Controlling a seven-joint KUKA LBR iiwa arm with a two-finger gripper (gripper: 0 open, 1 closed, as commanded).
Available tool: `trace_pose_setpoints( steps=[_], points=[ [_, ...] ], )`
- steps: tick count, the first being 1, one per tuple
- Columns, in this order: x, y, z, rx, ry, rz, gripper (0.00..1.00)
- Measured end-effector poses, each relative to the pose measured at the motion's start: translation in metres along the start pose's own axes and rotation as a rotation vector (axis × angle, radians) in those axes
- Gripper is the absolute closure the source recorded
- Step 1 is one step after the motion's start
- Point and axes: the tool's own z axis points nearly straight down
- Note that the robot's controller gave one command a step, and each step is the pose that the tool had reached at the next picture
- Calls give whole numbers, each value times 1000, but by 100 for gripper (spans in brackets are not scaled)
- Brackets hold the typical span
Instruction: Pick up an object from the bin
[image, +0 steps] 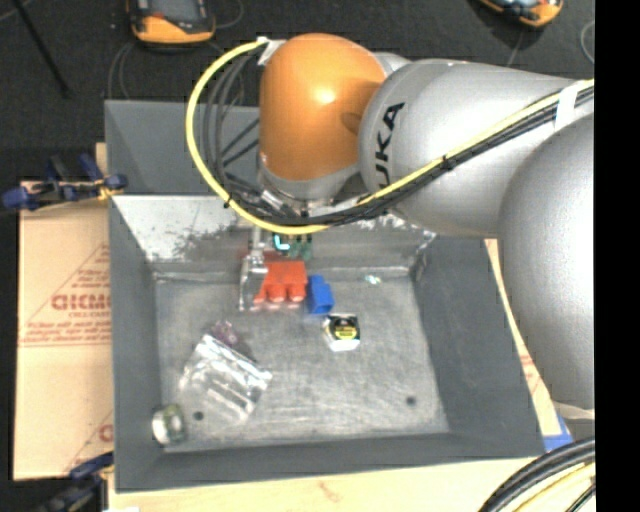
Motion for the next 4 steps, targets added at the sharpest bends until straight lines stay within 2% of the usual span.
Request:
trace_pose_setpoints(
  steps=[1,2,3,4],
  points=[
    [9,-9,129,4,-6,-141,0],
    [9,-13,135,2,-13,-1,0],
    [24,-5,137,3,-8,-266,0],
    [58,-28,158,-5,-24,-268,0]
  ],
)
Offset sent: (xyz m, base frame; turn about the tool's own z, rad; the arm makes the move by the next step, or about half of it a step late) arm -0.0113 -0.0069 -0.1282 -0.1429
